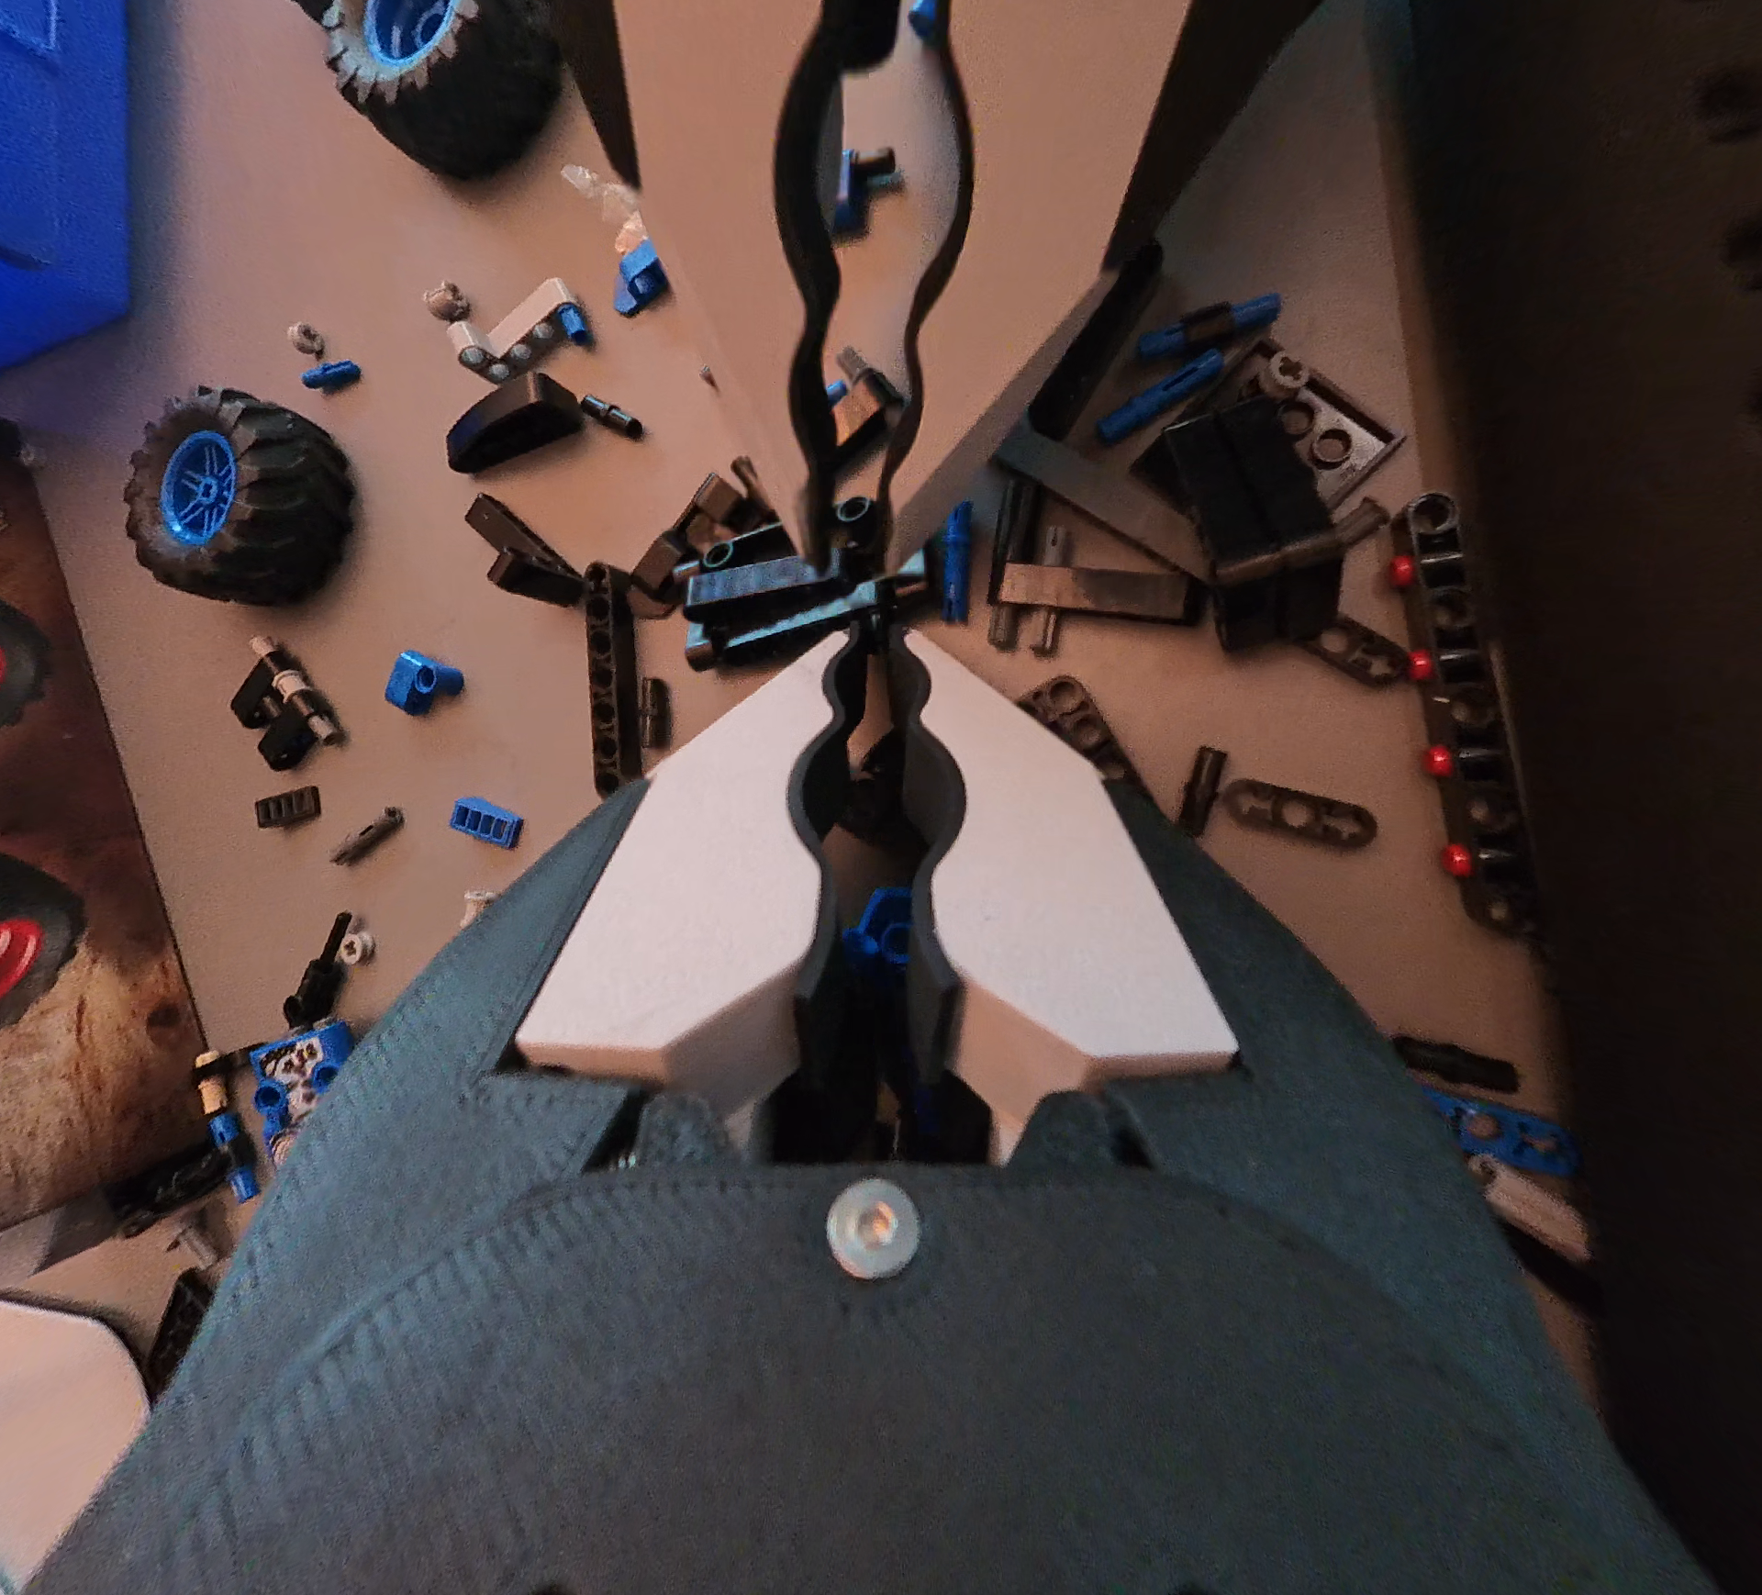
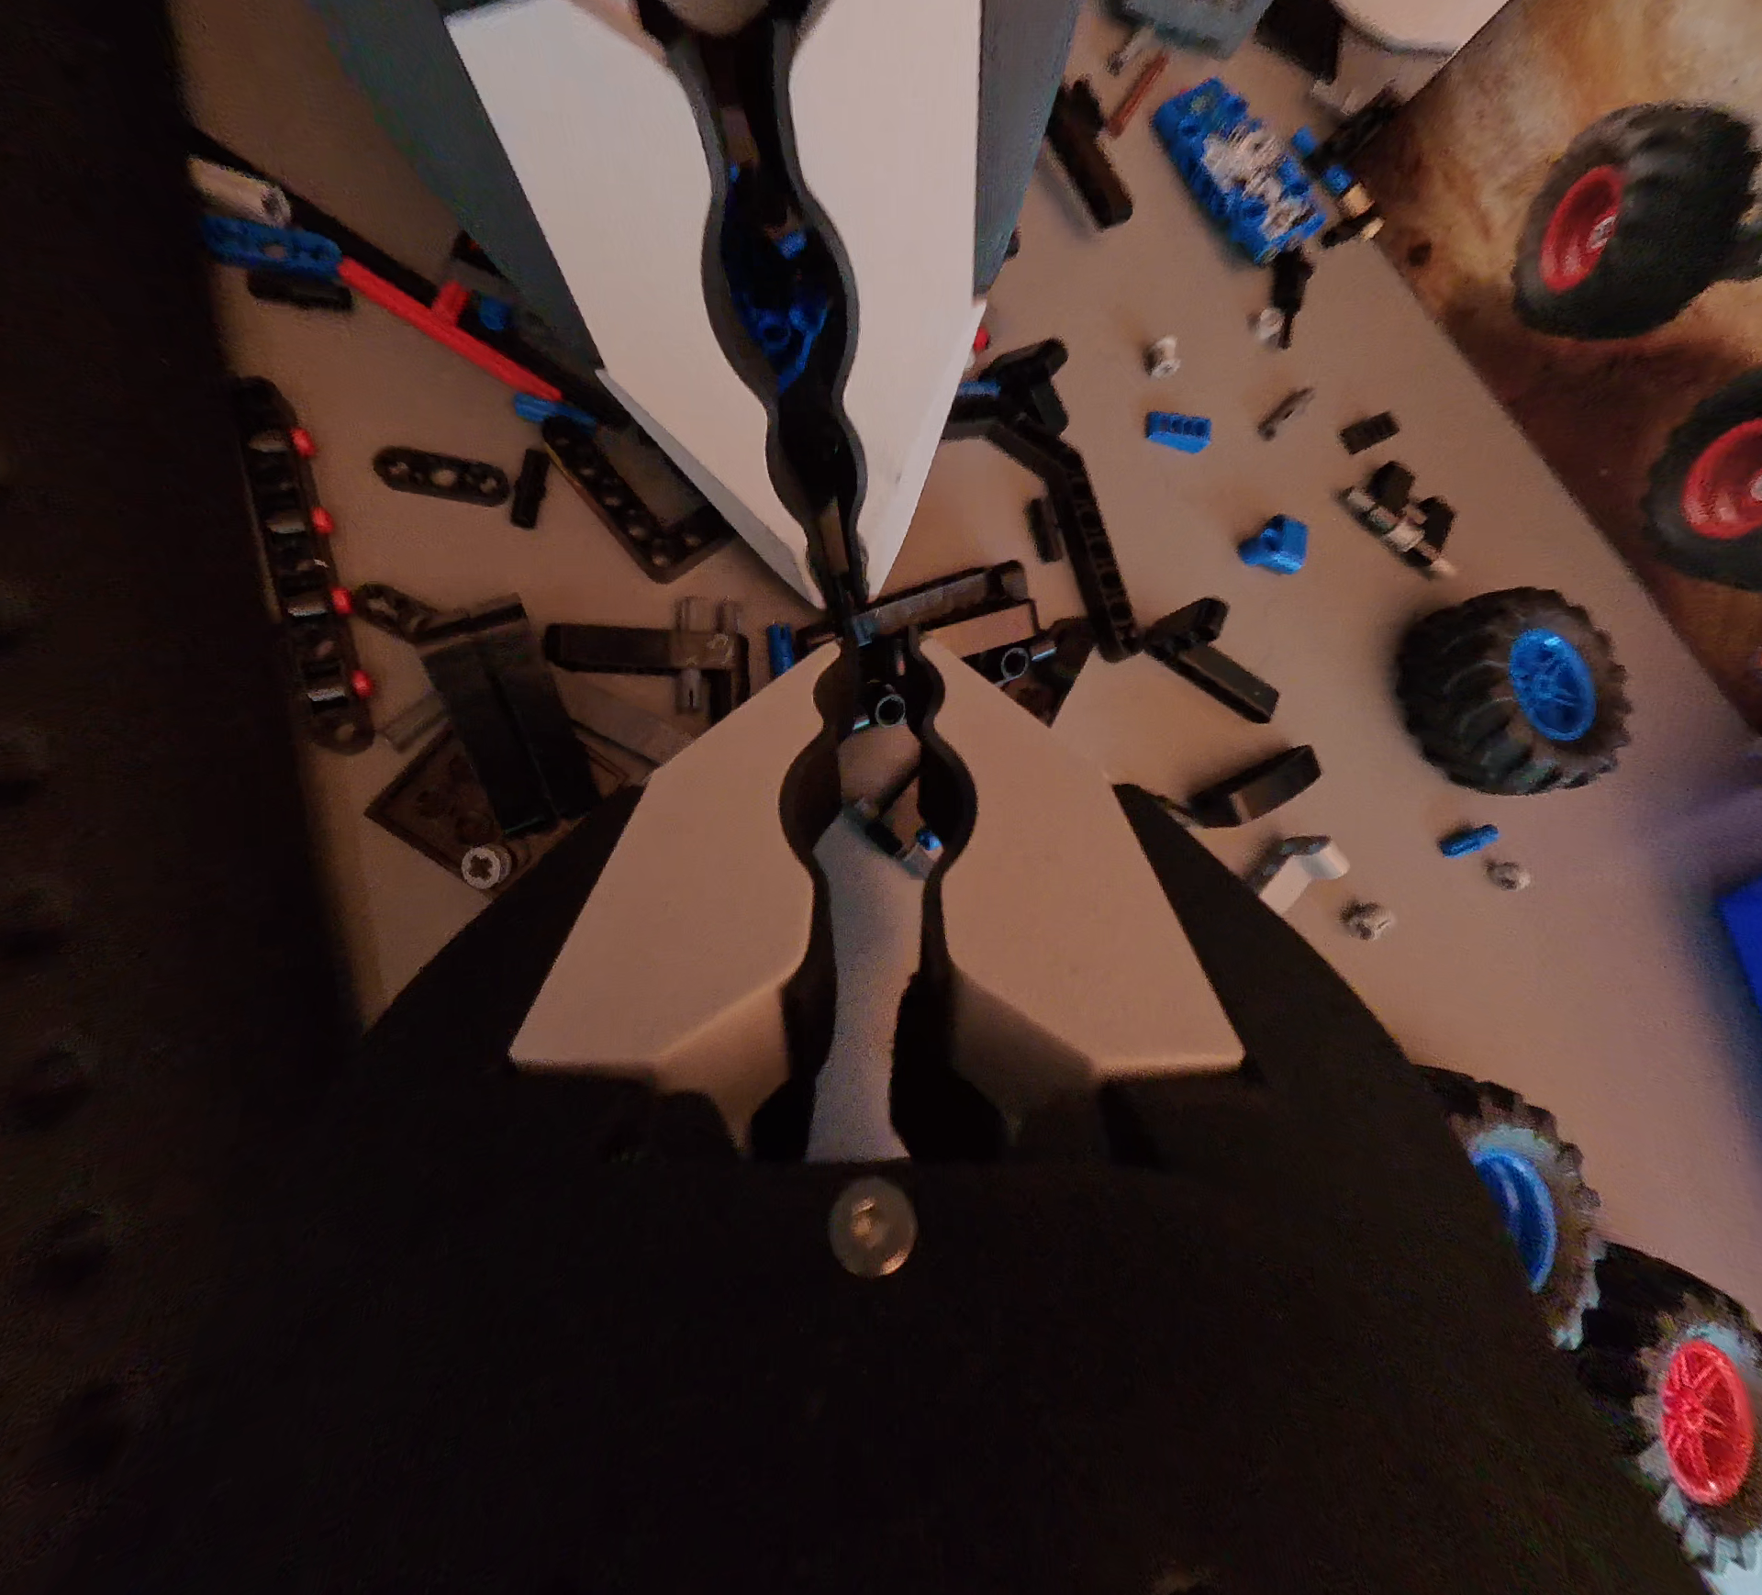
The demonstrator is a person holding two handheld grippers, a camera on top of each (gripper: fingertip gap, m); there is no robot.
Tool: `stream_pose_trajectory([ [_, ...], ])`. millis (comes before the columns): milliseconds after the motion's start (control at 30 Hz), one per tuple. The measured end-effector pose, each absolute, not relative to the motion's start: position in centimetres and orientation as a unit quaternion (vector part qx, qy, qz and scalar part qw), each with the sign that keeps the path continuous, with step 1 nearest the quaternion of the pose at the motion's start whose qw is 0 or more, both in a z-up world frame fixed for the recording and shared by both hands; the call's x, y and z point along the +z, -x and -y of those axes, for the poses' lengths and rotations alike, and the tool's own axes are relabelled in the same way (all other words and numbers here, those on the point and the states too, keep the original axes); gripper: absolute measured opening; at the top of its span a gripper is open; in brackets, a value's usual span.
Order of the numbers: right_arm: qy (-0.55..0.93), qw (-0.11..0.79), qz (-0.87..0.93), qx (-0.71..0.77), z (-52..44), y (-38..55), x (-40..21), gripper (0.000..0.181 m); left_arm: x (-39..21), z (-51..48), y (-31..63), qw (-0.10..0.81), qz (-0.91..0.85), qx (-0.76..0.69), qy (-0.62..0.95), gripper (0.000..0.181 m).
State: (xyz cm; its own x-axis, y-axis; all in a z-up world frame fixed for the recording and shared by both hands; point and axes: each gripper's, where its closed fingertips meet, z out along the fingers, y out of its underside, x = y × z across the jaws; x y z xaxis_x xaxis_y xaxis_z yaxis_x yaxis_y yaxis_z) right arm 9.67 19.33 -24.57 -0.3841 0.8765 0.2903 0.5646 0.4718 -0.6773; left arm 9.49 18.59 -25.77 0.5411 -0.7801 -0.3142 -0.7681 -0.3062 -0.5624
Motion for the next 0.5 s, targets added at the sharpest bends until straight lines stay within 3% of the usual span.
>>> stream_pose_trajectory([
  [67,0.455,0.316,0.800,0.230,-19.4,-9.5,-25.2,0.000,-25.8,-18.6,-9.6,0.342,-0.480,-0.007,0.808,0.002],
  [400,0.486,0.317,0.777,0.244,-19.8,-9.2,-25.7,0.000,-25.0,-17.7,-9.9,0.349,-0.489,-0.005,0.799,0.000],
  [500,0.494,0.335,0.775,0.209,-21.1,-9.3,-26.0,0.000,-21.4,-17.4,-10.2,0.410,-0.467,-0.033,0.783,0.001],
])
